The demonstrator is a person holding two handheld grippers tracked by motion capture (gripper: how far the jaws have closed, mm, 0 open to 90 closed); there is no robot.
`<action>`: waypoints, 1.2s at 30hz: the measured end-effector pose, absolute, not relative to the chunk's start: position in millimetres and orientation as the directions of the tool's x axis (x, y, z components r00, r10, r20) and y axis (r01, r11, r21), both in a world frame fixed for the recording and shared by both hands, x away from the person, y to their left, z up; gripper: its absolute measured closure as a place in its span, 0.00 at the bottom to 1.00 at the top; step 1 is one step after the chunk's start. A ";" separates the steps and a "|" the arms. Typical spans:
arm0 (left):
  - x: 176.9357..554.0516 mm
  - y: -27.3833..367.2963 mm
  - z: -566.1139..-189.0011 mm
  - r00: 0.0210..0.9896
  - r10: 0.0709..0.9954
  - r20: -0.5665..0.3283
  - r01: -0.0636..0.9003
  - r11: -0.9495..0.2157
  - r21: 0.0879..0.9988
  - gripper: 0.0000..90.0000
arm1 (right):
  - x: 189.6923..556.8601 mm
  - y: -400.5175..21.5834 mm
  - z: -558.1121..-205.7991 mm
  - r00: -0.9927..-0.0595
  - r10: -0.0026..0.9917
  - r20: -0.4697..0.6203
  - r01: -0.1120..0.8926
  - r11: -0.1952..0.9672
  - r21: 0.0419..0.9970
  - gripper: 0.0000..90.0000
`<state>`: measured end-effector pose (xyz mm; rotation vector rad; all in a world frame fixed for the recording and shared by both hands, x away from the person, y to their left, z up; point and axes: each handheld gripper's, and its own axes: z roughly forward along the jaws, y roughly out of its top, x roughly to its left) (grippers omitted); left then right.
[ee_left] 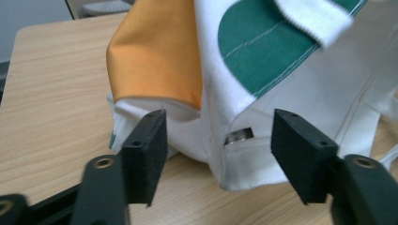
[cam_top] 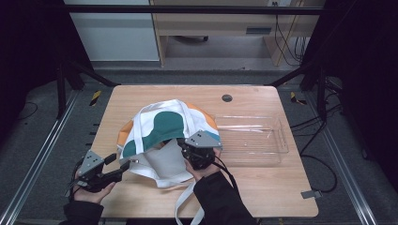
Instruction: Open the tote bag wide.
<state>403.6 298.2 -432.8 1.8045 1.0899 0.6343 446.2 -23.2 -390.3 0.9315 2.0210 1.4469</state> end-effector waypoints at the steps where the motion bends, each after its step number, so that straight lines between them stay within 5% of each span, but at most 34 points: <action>1: 403.1 297.8 -431.2 0.477 0.879 -0.020 0.406 -0.200 0.892 0.36 | 446.1 -23.4 -390.3 -0.651 0.759 0.004 0.248 0.208 0.946 1.00; 36: 423.9 220.8 -374.4 0.596 0.801 0.064 0.286 -0.285 0.915 0.34 | 448.7 -23.1 -388.8 -0.649 0.760 0.016 0.258 0.201 0.945 1.00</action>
